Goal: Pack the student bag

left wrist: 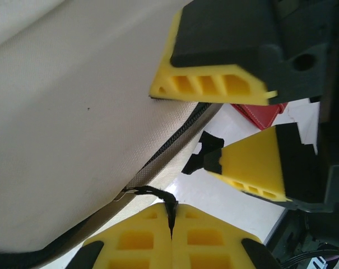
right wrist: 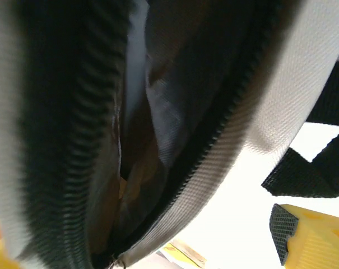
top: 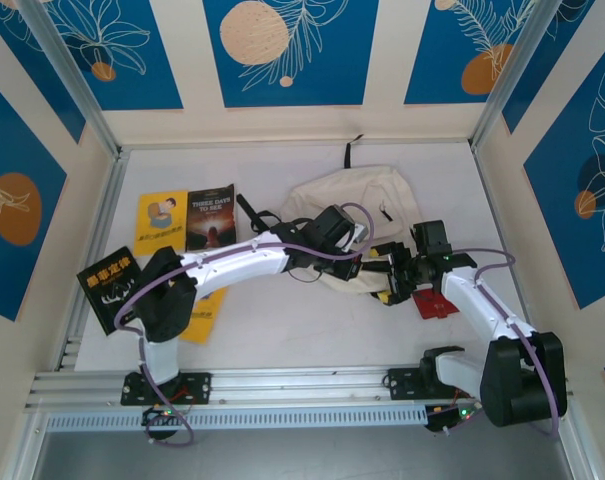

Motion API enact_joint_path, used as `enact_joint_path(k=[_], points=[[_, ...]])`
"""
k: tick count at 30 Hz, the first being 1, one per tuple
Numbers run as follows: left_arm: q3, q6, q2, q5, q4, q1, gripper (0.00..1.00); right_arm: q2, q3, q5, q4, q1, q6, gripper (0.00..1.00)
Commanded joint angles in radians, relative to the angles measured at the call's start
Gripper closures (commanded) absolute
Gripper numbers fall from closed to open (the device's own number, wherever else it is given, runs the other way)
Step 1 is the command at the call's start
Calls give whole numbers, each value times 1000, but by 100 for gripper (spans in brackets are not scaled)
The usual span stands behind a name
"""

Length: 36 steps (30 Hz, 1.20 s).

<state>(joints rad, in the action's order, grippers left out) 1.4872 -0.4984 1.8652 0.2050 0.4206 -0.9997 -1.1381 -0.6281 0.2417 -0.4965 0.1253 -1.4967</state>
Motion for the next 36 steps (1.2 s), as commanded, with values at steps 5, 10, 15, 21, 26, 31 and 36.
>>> enact_joint_path(k=[5,10,15,21,26,31,36], points=[[4,9,-37,0,-25,-8,100,-31,2,7,73,11,-45,24],[5,34,-34,-63,37,-6,100,-47,-29,-85,1,22,14,47],[31,58,-17,-140,167,9,100,-60,-26,-216,-98,47,101,66],[18,79,-14,-207,246,22,100,-60,20,-294,-123,56,158,75],[16,91,-15,-279,290,54,100,-89,31,-331,-140,56,162,77],[15,94,-9,-300,308,85,100,-115,30,-358,-154,57,169,79],[13,87,10,-311,322,117,100,-120,27,-371,-158,58,177,79]])
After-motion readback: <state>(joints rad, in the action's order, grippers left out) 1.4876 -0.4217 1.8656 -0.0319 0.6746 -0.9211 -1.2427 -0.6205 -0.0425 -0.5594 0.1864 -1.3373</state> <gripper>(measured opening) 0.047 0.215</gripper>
